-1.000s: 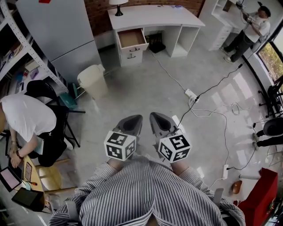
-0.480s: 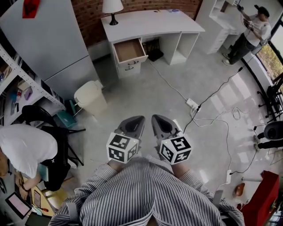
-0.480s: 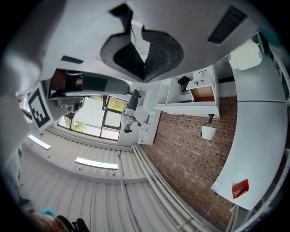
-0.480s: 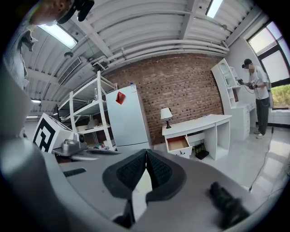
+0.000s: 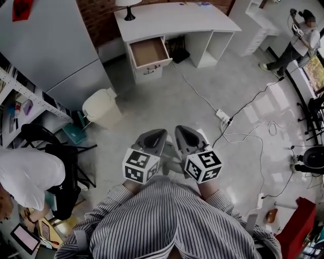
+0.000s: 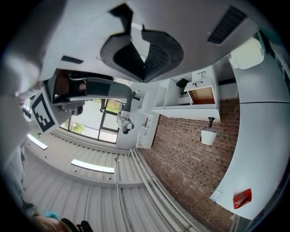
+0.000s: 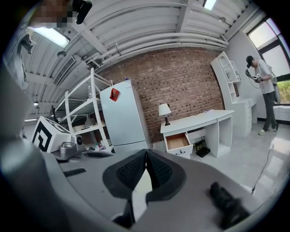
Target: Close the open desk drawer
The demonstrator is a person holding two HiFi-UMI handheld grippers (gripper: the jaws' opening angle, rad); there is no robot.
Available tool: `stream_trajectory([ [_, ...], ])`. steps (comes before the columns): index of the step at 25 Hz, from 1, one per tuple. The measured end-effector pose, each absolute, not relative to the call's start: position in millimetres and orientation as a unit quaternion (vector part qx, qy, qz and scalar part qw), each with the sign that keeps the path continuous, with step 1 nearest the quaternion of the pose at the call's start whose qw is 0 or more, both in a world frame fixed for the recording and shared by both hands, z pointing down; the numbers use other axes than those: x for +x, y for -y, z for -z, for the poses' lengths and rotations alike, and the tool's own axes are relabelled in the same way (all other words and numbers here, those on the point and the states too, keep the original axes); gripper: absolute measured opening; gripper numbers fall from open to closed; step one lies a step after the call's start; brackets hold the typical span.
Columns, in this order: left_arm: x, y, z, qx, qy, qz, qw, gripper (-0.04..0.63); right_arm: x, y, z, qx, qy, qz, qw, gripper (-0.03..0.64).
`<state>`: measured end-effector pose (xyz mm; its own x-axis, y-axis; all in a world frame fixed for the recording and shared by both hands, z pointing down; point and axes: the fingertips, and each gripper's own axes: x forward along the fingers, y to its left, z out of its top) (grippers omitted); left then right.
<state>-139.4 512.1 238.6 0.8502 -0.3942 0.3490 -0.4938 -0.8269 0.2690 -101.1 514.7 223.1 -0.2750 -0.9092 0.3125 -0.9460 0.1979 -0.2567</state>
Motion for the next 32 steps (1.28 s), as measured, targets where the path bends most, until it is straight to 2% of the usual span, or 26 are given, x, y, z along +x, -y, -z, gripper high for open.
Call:
stream_trajectory([
  [18, -19, -295, -238, 0.934, 0.275, -0.125, 0.188, 0.012, 10, -297, -226, 0.556, 0.807, -0.188, 0.061, 0.017],
  [32, 23, -178, -245, 0.915, 0.328, -0.119, 0.202, 0.012, 65, -180, -238, 0.527, 0.825, -0.194, 0.067, 0.017],
])
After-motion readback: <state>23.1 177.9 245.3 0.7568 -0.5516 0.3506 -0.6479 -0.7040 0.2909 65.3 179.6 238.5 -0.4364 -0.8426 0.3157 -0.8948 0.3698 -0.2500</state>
